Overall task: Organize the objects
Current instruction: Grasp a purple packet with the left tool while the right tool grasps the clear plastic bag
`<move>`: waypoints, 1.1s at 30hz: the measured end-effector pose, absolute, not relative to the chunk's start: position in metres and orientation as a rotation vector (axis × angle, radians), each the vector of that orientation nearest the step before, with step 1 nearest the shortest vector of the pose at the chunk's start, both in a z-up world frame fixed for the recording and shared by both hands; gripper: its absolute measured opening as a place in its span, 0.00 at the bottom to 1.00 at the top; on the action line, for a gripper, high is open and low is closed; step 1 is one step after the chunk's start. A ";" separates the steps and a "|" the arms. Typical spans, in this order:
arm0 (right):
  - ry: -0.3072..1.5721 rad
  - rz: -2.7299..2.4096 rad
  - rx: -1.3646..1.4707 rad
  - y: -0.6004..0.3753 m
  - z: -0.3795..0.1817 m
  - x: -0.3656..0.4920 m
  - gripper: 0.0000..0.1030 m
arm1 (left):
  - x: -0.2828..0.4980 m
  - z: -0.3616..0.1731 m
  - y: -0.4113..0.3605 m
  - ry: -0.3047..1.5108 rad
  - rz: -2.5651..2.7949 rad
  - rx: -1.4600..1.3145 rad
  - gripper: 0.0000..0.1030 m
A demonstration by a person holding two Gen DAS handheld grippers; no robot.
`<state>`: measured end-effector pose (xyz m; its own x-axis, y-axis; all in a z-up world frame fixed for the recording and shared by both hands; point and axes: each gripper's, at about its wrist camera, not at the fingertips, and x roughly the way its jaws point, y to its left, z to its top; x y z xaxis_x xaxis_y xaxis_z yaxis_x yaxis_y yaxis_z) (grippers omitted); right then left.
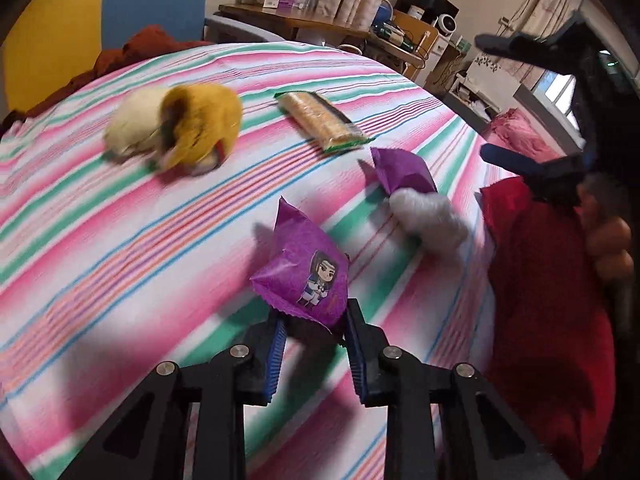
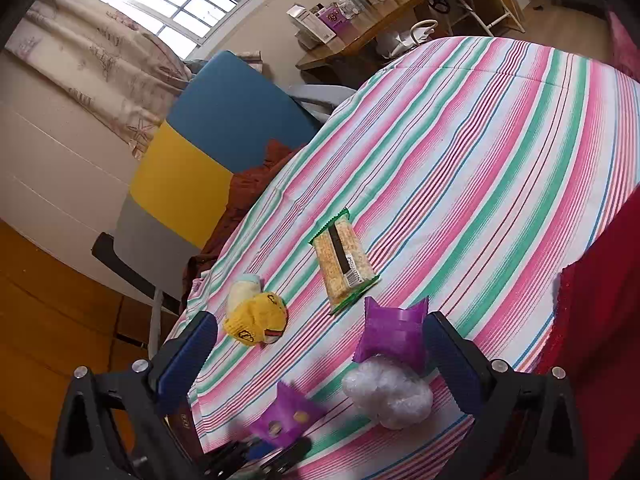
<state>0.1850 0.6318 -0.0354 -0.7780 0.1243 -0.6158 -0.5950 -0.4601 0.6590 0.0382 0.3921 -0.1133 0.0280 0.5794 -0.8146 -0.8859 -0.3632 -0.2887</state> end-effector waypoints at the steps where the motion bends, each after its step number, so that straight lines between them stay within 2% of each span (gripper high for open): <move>1: 1.300 2.256 -0.696 0.632 -0.036 0.185 1.00 | 0.036 -0.113 0.384 0.374 1.614 -1.129 0.28; 4: 1.299 2.246 -0.704 0.632 -0.036 0.184 1.00 | 0.034 -0.111 0.370 0.362 1.598 -1.148 0.30; 7: 1.297 2.240 -0.711 0.633 -0.036 0.183 1.00 | 0.035 -0.106 0.357 0.390 1.607 -1.145 0.56; 8: 1.296 2.238 -0.713 0.633 -0.036 0.183 1.00 | 0.035 -0.103 0.353 0.401 1.619 -1.140 0.69; 9: 1.296 2.237 -0.714 0.633 -0.036 0.183 1.00 | 0.036 -0.103 0.353 0.405 1.624 -1.139 0.71; 19: 1.300 2.234 -0.734 0.634 -0.038 0.182 1.00 | 0.026 -0.088 0.395 0.525 1.636 -1.027 0.69; 20: 1.302 2.235 -0.736 0.634 -0.039 0.182 1.00 | 0.026 -0.090 0.401 0.529 1.615 -1.030 0.65; 22: 1.305 2.230 -0.746 0.635 -0.040 0.181 1.00 | 0.025 -0.098 0.413 0.558 1.605 -1.055 0.44; 23: 1.304 2.227 -0.755 0.635 -0.040 0.180 1.00 | 0.024 -0.104 0.417 0.570 1.596 -1.068 0.39; 33: 1.330 2.104 -1.082 0.639 -0.064 0.152 1.00 | 0.026 -0.111 0.366 0.441 1.670 -1.061 0.37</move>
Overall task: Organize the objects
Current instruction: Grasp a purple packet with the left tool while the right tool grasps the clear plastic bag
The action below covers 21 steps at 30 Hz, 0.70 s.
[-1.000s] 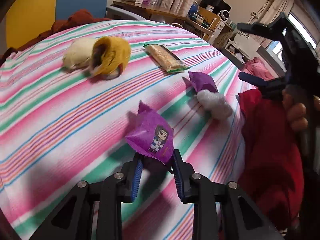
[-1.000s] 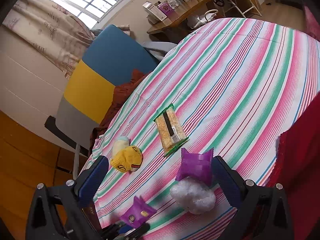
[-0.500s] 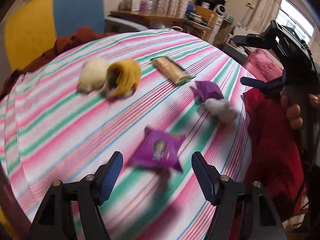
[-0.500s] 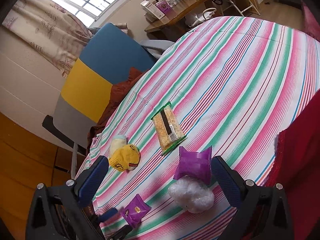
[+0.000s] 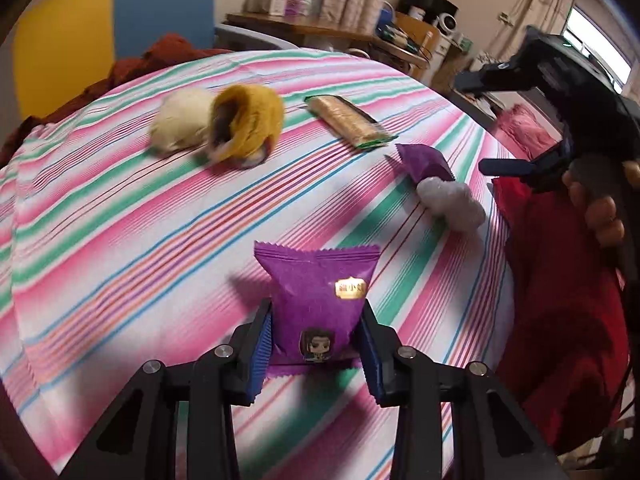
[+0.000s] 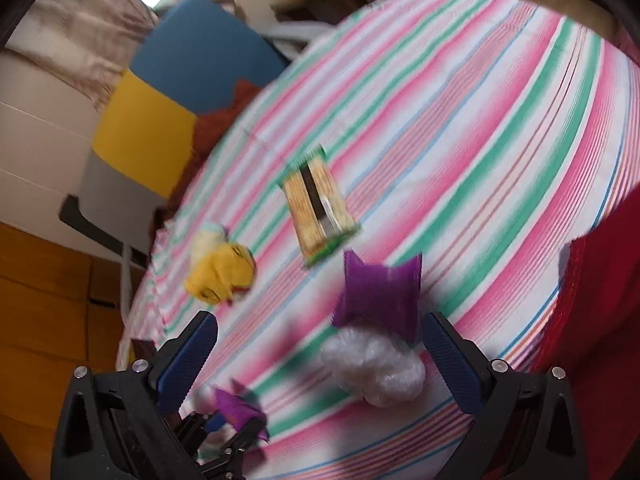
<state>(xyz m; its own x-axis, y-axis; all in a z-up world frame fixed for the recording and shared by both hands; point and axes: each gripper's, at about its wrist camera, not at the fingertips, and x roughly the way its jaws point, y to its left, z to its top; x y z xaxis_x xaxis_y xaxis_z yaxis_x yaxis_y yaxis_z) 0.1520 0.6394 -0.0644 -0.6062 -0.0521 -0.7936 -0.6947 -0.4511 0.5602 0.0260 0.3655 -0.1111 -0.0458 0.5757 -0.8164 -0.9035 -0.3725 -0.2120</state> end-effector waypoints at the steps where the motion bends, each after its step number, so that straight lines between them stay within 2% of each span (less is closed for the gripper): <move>1: 1.327 2.081 -1.127 0.639 -0.068 0.149 1.00 | 0.028 -0.110 0.360 0.436 1.680 -1.056 0.37; 8: 1.222 1.971 -1.476 0.627 -0.092 0.118 1.00 | 0.031 -0.108 0.325 0.378 1.702 -1.086 0.37; 12: 1.259 2.044 -1.619 0.606 -0.101 0.102 0.97 | 0.028 -0.105 0.305 0.335 1.732 -1.099 0.37; 21: 1.119 2.014 -1.584 0.586 -0.101 0.095 0.92 | 0.029 -0.106 0.279 0.308 1.751 -1.111 0.37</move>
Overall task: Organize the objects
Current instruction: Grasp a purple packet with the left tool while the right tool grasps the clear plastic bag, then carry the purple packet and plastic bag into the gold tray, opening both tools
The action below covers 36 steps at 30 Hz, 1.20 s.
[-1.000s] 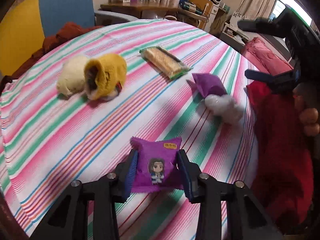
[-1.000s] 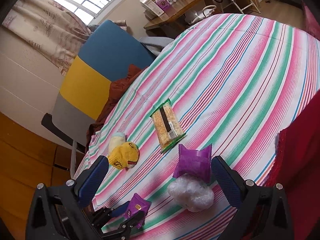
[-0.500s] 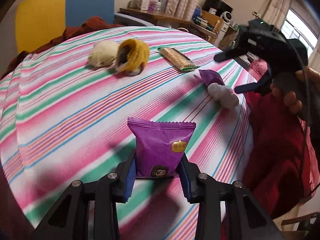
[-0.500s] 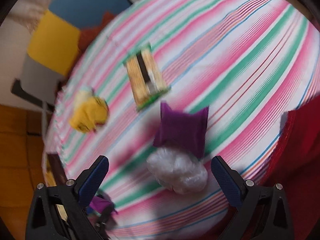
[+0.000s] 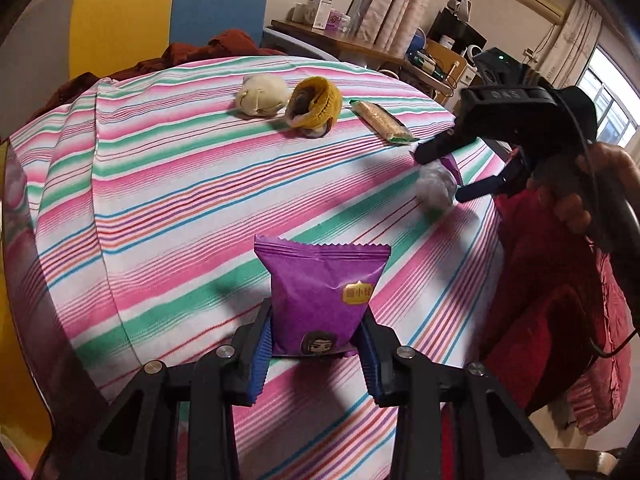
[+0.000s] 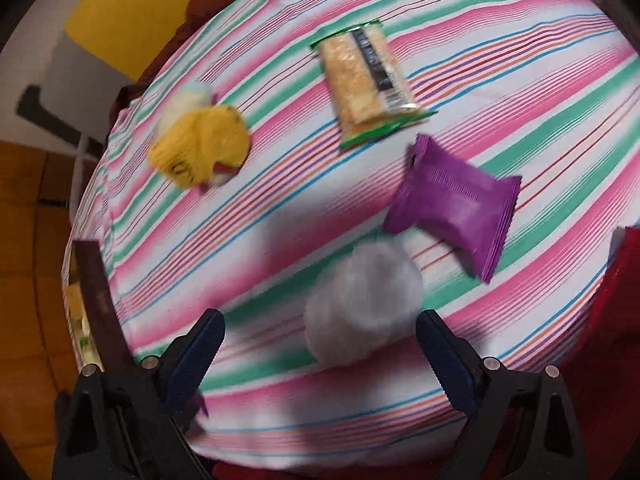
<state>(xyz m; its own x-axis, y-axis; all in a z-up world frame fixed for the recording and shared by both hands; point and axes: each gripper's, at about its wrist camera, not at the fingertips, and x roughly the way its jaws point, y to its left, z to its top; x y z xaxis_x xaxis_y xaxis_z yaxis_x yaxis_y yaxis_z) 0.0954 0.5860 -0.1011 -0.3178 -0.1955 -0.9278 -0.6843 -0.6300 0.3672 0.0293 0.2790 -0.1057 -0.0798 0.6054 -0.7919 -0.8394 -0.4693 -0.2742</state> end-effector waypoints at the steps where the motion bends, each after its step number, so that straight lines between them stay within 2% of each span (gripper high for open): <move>1: 1.099 1.999 -1.573 0.586 -0.103 0.094 0.90 | 0.029 -0.106 0.278 0.302 1.751 -1.111 0.37; 3: 1.064 1.981 -1.580 0.584 -0.106 0.090 0.76 | 0.030 -0.107 0.275 0.295 1.751 -1.111 0.37; 5: 1.013 1.955 -1.601 0.576 -0.109 0.087 0.71 | 0.031 -0.107 0.274 0.298 1.754 -1.103 0.37; 9: 0.923 1.985 -1.570 0.567 -0.105 0.087 0.43 | 0.033 -0.107 0.271 0.298 1.756 -1.085 0.37; 10: 0.905 2.005 -1.564 0.565 -0.103 0.087 0.41 | 0.034 -0.107 0.271 0.298 1.757 -1.079 0.37; 14: 0.792 2.082 -1.558 0.551 -0.096 0.084 0.40 | 0.037 -0.105 0.267 0.306 1.760 -1.062 0.37; 22: 0.843 2.274 -1.442 0.544 -0.075 0.088 0.40 | 0.042 -0.064 0.242 0.236 1.836 -0.954 0.37; 29: 0.911 2.547 -1.382 0.475 -0.042 0.055 0.40 | 0.013 -0.027 0.182 0.055 2.002 -0.951 0.37; 36: 0.803 2.820 -1.447 0.390 -0.007 0.024 0.40 | -0.036 -0.023 0.107 -0.114 2.252 -1.040 0.37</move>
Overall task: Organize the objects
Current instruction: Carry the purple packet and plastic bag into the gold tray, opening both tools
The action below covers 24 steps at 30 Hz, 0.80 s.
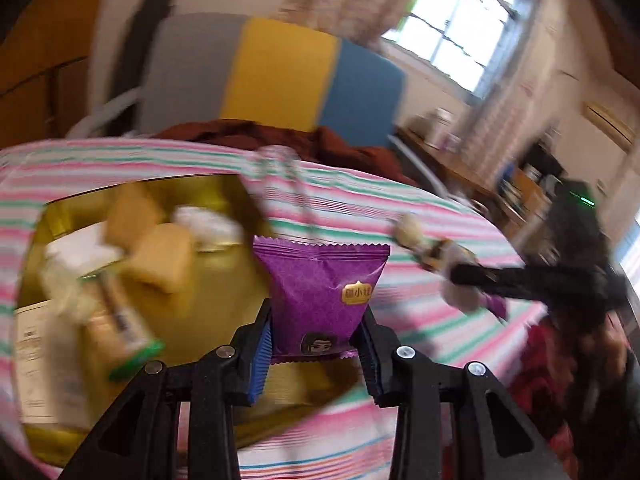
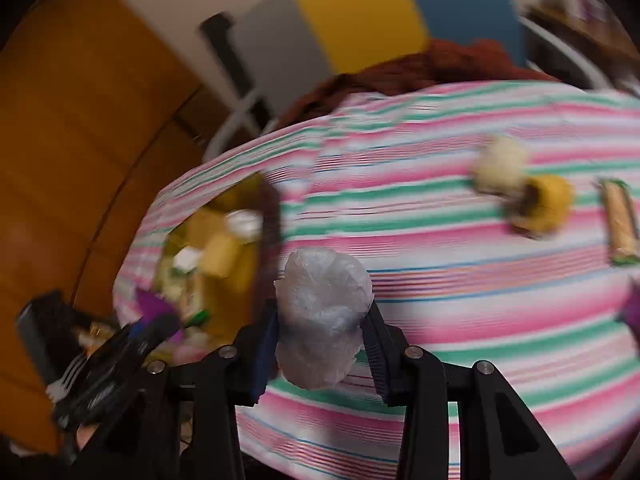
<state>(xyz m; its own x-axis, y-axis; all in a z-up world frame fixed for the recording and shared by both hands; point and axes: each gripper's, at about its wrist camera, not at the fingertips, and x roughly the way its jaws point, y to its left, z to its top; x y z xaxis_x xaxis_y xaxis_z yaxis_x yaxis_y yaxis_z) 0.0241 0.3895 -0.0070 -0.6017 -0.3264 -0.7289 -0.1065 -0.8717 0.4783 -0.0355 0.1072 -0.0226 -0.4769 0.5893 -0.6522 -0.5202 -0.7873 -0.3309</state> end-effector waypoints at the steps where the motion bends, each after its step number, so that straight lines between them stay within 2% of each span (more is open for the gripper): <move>1: -0.717 -2.571 1.320 0.376 -0.004 0.022 0.40 | -0.042 -0.024 0.099 -0.137 2.276 -1.051 0.37; 7: -0.606 -2.462 1.320 0.309 -0.006 -0.007 0.42 | -0.067 -0.034 0.058 -0.220 2.375 -1.127 0.37; 9: -0.587 -2.443 1.337 0.295 -0.011 -0.012 0.44 | -0.068 -0.037 0.050 -0.240 2.391 -1.142 0.43; 10: -0.589 -2.433 1.336 0.289 -0.013 -0.016 0.47 | -0.071 -0.039 0.045 -0.249 2.398 -1.146 0.45; 12: -0.581 -2.430 1.345 0.280 -0.016 -0.019 0.61 | -0.071 -0.040 0.041 -0.251 2.419 -1.145 0.49; 17: -0.550 -2.427 1.370 0.266 -0.022 -0.021 0.66 | -0.065 -0.038 0.031 -0.226 2.471 -1.125 0.50; 21: -0.462 -2.510 1.369 0.259 -0.018 -0.013 0.88 | -0.058 -0.032 0.025 -0.208 2.521 -1.118 0.49; 24: -0.340 -2.614 1.340 0.251 -0.010 -0.004 0.95 | -0.053 -0.027 0.024 -0.199 2.552 -1.110 0.49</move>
